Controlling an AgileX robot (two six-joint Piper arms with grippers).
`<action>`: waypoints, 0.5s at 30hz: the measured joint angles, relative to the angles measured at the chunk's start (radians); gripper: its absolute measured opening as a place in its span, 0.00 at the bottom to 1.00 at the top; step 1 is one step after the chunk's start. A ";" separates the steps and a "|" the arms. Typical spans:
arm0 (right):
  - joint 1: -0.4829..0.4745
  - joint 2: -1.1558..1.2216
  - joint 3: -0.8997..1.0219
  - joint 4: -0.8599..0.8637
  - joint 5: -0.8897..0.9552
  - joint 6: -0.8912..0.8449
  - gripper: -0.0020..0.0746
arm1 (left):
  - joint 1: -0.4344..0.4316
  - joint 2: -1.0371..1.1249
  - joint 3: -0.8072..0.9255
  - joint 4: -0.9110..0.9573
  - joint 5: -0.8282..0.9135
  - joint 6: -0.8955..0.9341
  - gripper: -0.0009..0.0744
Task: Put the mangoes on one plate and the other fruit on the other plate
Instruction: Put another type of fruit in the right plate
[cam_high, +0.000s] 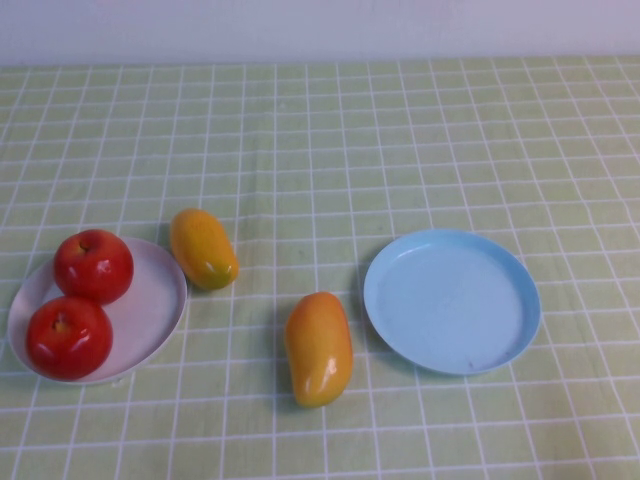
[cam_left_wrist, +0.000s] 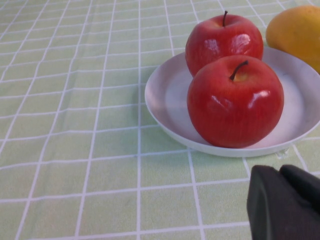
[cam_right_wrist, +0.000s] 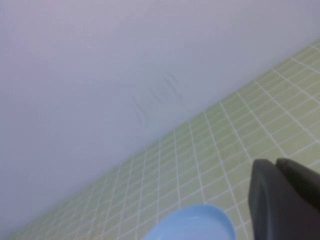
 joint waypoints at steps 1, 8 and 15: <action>0.000 0.000 0.000 0.014 0.002 0.000 0.01 | 0.000 0.000 0.000 0.000 0.002 0.000 0.01; 0.000 0.154 -0.128 0.074 0.195 0.000 0.01 | 0.000 0.000 0.000 0.000 0.002 0.000 0.01; 0.000 0.562 -0.459 -0.096 0.597 0.000 0.01 | 0.000 0.000 0.000 0.000 0.002 0.000 0.01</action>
